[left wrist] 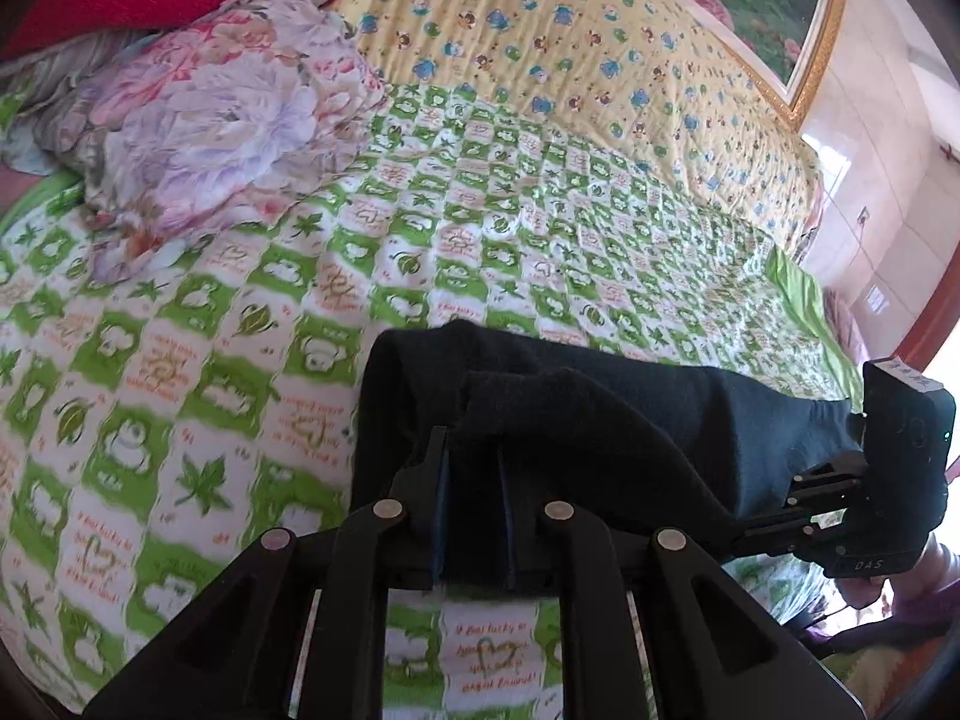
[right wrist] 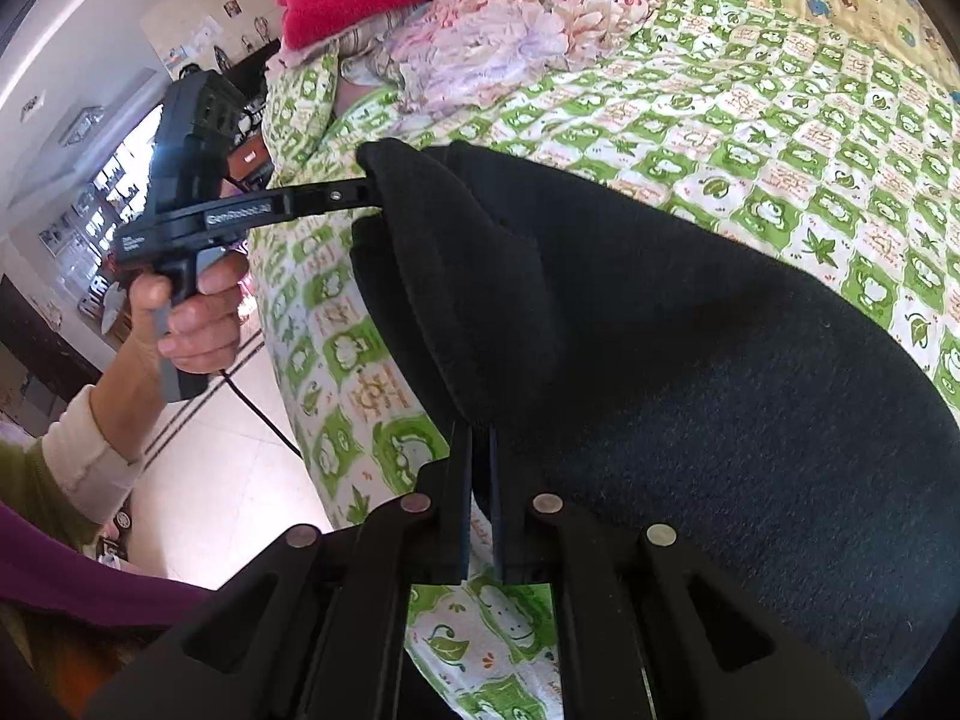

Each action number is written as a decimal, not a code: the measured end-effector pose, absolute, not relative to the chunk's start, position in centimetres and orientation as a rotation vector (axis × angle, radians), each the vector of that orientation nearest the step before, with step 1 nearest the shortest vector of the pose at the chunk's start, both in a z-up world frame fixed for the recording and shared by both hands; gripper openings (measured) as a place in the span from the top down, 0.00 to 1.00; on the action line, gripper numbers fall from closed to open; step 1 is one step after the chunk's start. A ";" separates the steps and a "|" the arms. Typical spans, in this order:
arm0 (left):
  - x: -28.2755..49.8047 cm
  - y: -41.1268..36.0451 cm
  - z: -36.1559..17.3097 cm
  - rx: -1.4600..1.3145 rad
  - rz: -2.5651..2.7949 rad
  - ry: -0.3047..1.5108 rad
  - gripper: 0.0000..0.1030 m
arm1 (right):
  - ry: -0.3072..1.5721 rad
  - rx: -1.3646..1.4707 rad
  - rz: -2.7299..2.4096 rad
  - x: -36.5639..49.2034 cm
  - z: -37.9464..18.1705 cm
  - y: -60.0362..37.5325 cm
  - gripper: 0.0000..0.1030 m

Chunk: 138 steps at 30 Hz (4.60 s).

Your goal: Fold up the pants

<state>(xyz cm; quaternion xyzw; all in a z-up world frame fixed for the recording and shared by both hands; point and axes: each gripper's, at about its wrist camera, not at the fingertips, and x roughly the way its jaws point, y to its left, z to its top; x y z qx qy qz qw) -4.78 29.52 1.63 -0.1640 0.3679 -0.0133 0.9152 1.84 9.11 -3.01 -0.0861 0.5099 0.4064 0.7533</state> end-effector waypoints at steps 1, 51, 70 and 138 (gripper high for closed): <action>-5.1 29.5 1.6 -0.343 -0.015 0.763 0.87 | 1.111 -0.196 0.887 1.7 -3.1 9.2 0.94; -6.4 29.4 -0.4 -0.717 0.324 0.940 0.42 | 1.226 0.248 0.735 18.6 -1.6 -1.6 0.68; -3.2 28.3 -1.5 -0.632 0.286 0.907 0.66 | 1.337 -0.197 0.885 14.8 -3.9 3.0 0.83; 4.8 4.7 5.4 -0.135 -0.277 0.927 0.43 | 0.860 0.332 0.024 -5.6 3.8 -21.7 0.50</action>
